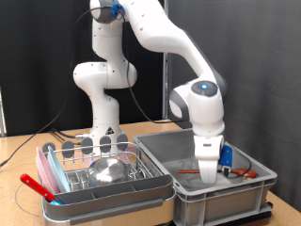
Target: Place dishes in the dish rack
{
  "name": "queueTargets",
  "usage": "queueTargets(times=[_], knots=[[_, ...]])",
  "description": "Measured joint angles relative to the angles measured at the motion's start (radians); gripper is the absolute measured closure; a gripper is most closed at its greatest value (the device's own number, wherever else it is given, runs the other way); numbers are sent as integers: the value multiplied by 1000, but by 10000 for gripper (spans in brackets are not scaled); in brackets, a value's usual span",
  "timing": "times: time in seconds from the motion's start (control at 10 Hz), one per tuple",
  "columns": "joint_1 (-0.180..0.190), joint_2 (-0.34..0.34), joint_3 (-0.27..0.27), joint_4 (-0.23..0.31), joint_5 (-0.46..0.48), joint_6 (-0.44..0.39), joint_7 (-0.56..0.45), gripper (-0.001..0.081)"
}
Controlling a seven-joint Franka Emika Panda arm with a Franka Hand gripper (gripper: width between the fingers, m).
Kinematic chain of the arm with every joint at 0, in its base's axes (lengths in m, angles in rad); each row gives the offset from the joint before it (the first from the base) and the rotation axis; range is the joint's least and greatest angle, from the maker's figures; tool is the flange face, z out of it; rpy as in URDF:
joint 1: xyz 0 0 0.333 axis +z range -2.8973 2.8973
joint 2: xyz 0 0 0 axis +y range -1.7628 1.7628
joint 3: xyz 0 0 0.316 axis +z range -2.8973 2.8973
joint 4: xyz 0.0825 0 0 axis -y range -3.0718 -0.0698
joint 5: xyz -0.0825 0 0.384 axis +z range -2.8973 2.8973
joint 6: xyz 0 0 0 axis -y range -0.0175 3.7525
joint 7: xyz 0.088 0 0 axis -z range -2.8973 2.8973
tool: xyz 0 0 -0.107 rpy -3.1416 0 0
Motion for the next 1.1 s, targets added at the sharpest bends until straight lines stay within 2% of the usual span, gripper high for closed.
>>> queueTargets(times=[0.2,0.5,0.6,0.7,0.9,1.1], knots=[[-28,-67,10,-3,51,-31,-60,716],[-63,-170,10,-13,98,-136,-99,716],[-62,-167,10,-13,98,-132,-99,716],[-63,-164,11,-15,137,-111,-109,716],[-76,-174,12,-21,319,-39,-224,716],[-114,-205,5,-20,462,-23,-318,716]])
